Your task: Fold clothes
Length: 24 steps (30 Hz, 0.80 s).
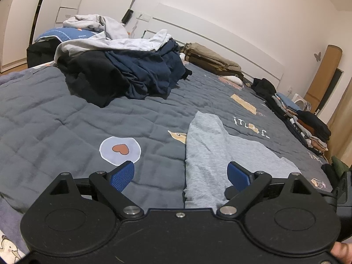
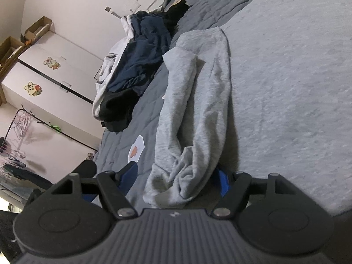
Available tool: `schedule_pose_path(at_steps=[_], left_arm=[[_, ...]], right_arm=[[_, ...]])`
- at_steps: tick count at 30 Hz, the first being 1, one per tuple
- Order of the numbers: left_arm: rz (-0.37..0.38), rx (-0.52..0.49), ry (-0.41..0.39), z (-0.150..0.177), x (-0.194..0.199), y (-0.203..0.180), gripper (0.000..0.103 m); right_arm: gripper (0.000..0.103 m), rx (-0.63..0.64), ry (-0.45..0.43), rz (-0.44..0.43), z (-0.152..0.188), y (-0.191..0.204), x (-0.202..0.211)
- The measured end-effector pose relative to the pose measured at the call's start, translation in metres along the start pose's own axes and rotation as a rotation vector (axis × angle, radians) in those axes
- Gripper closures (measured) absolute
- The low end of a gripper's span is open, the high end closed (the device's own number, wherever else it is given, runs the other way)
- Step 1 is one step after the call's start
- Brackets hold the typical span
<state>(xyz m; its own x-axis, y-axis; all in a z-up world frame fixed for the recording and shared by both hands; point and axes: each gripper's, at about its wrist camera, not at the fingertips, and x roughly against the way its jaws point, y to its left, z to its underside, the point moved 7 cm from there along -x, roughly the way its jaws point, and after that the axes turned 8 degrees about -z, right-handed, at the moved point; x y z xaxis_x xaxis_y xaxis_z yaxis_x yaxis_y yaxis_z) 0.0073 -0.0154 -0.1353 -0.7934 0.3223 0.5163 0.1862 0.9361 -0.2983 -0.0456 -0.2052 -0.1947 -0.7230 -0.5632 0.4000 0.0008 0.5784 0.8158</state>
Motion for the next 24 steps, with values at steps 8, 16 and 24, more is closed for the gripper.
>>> schedule_pose_path(at_steps=[8, 16, 24], left_arm=[[-0.002, 0.0, 0.001, 0.0, 0.001, 0.0, 0.012], [-0.003, -0.007, 0.005, 0.0, -0.002, 0.0, 0.012], [0.022, -0.049, 0.016, 0.002, -0.001, -0.007, 0.012]], right_arm=[[0.072, 0.022, 0.005, 0.014, 0.003, -0.001, -0.003], [0.084, 0.023, -0.006, 0.012, 0.003, -0.001, -0.001], [0.09, -0.017, -0.04, -0.024, -0.007, 0.003, 0.012]])
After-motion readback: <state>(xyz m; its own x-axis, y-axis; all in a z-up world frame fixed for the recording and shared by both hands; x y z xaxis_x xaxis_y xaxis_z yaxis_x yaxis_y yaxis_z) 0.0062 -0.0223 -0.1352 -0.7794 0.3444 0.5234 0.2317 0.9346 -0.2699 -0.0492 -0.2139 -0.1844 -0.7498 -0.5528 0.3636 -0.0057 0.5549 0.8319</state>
